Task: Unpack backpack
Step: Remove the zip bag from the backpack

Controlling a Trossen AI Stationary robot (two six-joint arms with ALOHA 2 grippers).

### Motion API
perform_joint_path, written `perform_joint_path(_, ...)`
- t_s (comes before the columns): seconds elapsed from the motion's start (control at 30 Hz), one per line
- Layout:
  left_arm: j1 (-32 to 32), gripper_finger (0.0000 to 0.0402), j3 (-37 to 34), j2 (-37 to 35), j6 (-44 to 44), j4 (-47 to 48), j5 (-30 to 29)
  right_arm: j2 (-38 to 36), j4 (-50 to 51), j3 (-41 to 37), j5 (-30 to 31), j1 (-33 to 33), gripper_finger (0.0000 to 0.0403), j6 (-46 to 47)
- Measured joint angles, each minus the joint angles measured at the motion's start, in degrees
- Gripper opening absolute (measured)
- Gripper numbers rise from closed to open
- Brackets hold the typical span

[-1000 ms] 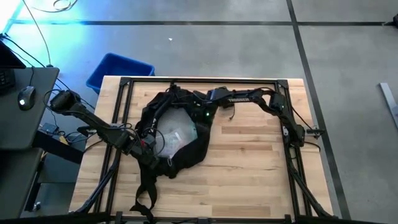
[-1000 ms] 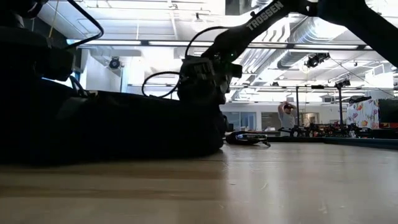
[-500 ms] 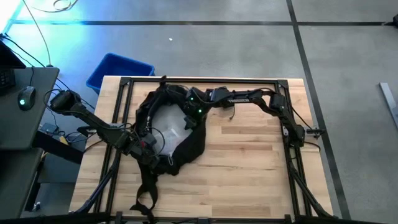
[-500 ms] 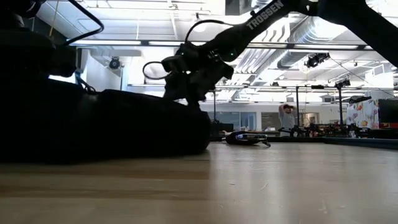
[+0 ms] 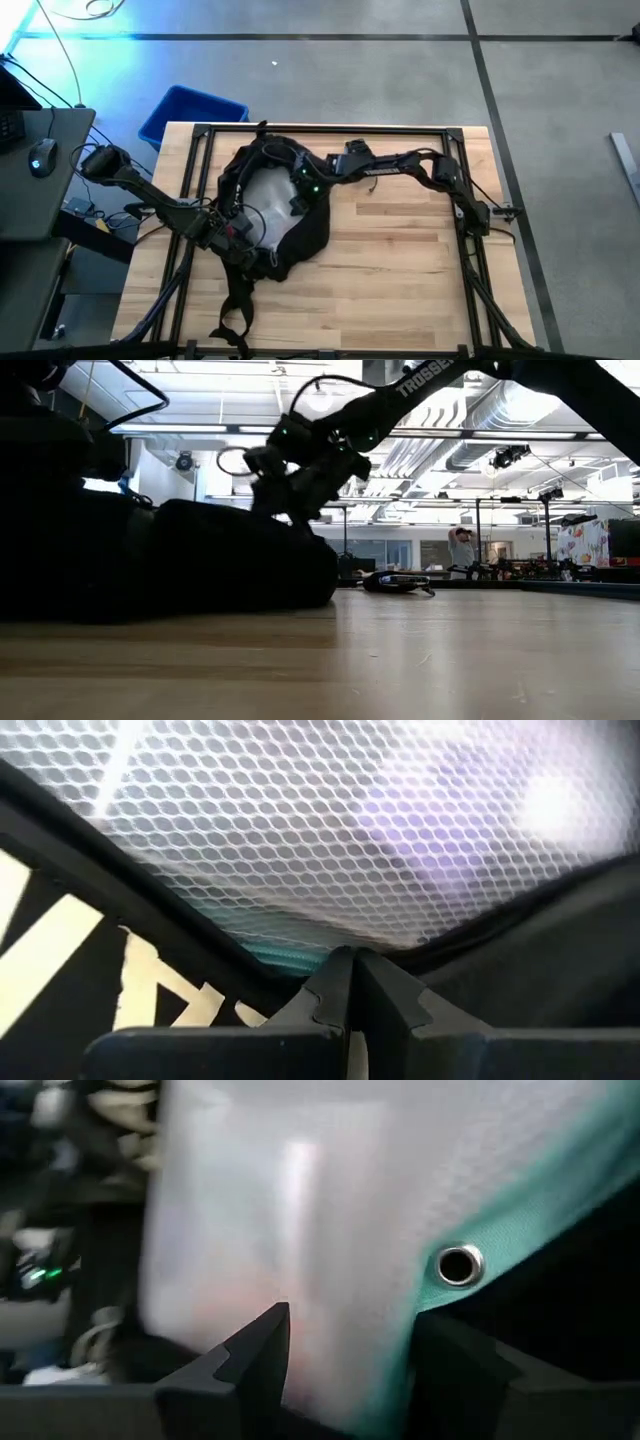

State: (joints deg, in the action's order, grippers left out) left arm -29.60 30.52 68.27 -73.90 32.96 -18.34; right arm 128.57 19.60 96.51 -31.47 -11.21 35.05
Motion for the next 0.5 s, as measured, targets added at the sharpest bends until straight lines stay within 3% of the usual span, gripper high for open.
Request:
perform_joint_path(0.1, 0.76, 0.0000, -0.97, -0.02, 0.25, -0.21, -0.18, 0.00, -1.17, 0.00, 1.59, 1.04, 0.0183, 1.19)
perform_joint_path(0.23, 1.17, 0.0000, -2.80, -0.09, 0.25, -2.47, -0.69, 0.47, 0.28, -0.07, 8.84, 1.25, 0.0182, 5.15)
perform_joint_path(0.3, 1.20, 0.0000, -3.52, -0.10, 0.40, -4.14, -0.97, 1.42, -3.06, -0.04, 8.89, 1.21, 0.0174, 6.15)
perform_joint_path(0.4, 1.20, 0.0000, -3.59, -0.09, 1.49, -4.73, -0.92, 3.20, -8.27, -0.07, 8.80, 1.55, 0.0137, 9.79)
perform_joint_path(0.5, 1.20, 0.0000, -3.60, -0.09, 1.50, -4.83, -0.08, 3.50, -13.29, 0.10, 8.98, 2.16, 0.0072, 13.55)
